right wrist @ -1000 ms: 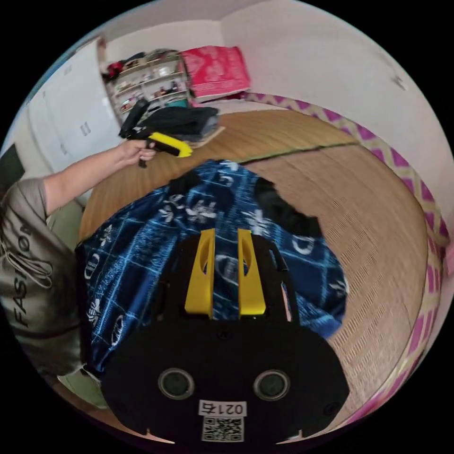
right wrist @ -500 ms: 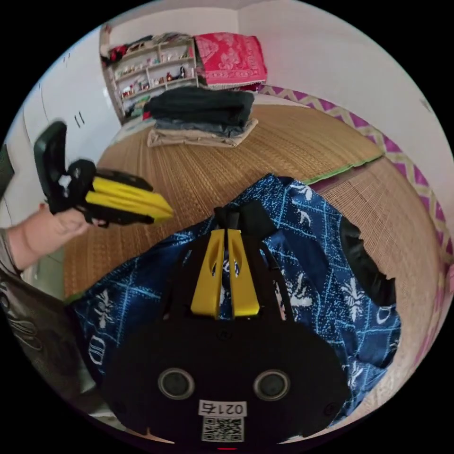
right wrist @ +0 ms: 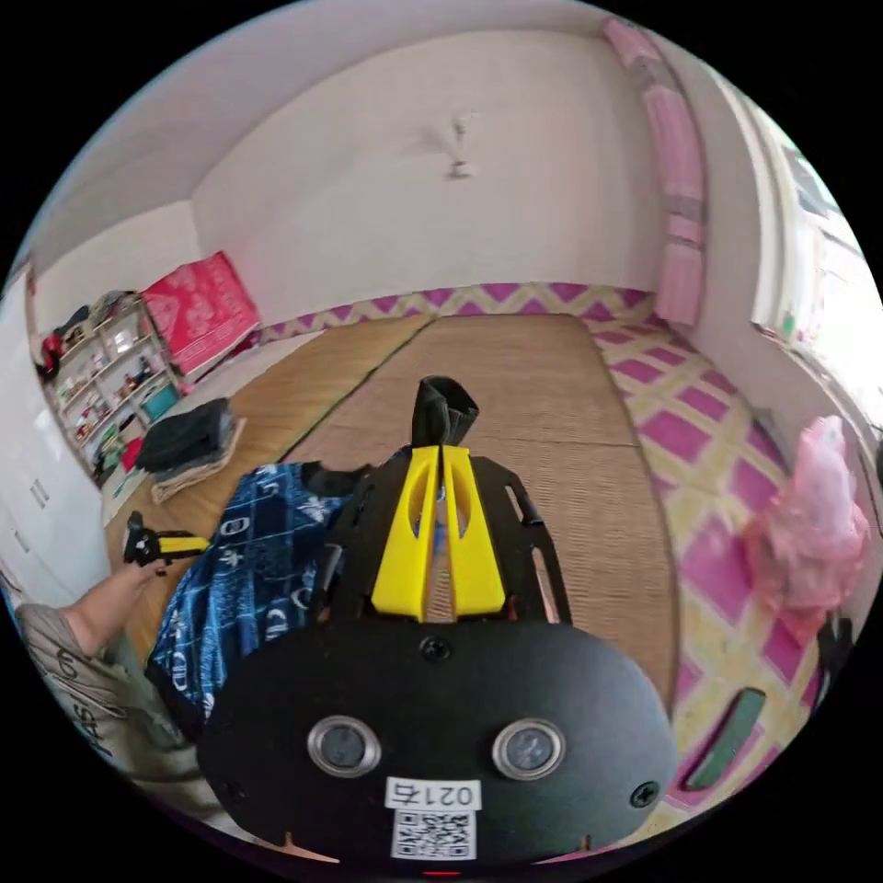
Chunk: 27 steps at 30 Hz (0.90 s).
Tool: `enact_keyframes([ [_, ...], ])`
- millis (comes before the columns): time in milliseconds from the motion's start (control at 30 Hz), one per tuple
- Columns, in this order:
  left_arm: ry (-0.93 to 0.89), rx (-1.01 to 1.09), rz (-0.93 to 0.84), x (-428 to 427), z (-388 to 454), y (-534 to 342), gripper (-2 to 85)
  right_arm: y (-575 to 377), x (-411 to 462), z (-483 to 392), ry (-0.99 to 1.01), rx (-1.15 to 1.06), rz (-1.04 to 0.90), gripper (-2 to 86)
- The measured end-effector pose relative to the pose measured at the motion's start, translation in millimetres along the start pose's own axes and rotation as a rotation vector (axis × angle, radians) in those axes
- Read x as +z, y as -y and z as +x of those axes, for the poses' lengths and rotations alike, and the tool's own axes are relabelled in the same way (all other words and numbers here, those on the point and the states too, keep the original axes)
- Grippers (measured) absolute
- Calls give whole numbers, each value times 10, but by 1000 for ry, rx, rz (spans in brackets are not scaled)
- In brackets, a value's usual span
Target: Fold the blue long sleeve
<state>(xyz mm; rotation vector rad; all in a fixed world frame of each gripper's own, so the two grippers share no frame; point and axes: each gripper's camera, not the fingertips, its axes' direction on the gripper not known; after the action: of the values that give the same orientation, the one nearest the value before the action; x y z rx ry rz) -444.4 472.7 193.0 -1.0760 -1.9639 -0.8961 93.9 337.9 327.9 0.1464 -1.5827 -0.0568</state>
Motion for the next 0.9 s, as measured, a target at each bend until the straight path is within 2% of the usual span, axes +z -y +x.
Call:
enact_keyframes([
  [167,74,41,-1,-263,31,161,-10,-403,-845,2013,-140,197,-28,-7],
  [300,77,41,-3,-413,-58,258,-10,-1149,-945,3275,-256,352,-170,-7],
  [467,40,21,-3,-596,-285,379,-10,-2132,-737,4112,-239,523,-198,2],
  [567,10,0,0,-682,-438,435,-10,-2582,-516,4470,-283,699,-283,50],
  [667,-47,-80,13,-838,-679,483,-10,-2596,-556,4430,-471,735,-289,76],
  [733,-62,-134,50,-1067,-789,550,-10,-2296,-503,4125,-543,606,-250,69],
  [767,-43,-130,107,-1274,-757,623,-10,-2043,-338,3814,-558,468,-249,62],
  [833,-28,-87,159,-1509,-591,818,-10,-1710,62,3222,-517,241,-272,46],
  [900,-95,-24,170,-1583,-350,1093,-10,-1494,691,2388,-365,38,-312,7],
])
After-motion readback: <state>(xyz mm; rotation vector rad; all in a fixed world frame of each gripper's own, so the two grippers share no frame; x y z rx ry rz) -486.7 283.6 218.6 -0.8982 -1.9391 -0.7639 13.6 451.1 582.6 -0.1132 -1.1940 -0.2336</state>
